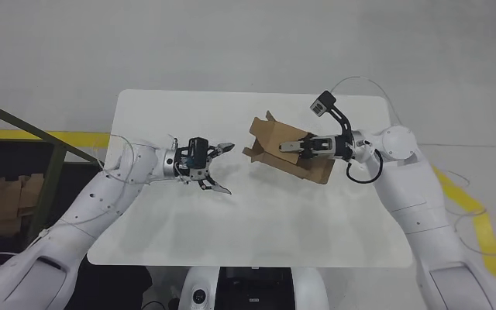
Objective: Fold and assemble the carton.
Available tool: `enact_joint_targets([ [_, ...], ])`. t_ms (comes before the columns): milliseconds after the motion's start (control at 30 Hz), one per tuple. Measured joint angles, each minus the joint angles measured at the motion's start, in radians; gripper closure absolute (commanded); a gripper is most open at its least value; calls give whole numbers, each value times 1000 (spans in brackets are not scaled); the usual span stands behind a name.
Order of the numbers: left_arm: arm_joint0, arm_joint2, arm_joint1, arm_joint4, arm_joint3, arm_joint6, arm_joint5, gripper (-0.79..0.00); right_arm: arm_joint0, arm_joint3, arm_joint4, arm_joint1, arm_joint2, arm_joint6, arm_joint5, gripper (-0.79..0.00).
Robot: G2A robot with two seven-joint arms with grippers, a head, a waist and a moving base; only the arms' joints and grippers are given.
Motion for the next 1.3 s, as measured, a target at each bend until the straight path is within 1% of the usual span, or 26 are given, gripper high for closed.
enact_joint_targets([
  [67,-19,34,-3,17,5,29,0,-785,6,6,14,-2,-6,10,-7,0],
  [267,-70,121,-14,8,-5,32,0,-785,14,10,39,-4,-13,18,-16,0],
  [467,-115,182,-13,-26,-21,33,1,-785,13,-4,46,-4,-22,23,-18,0],
  [933,-181,271,4,-47,-24,68,36,-785,3,-26,45,-3,-41,26,-23,0],
  [1300,-228,314,15,-16,-24,98,67,-785,1,-34,37,-2,-53,27,-17,0],
])
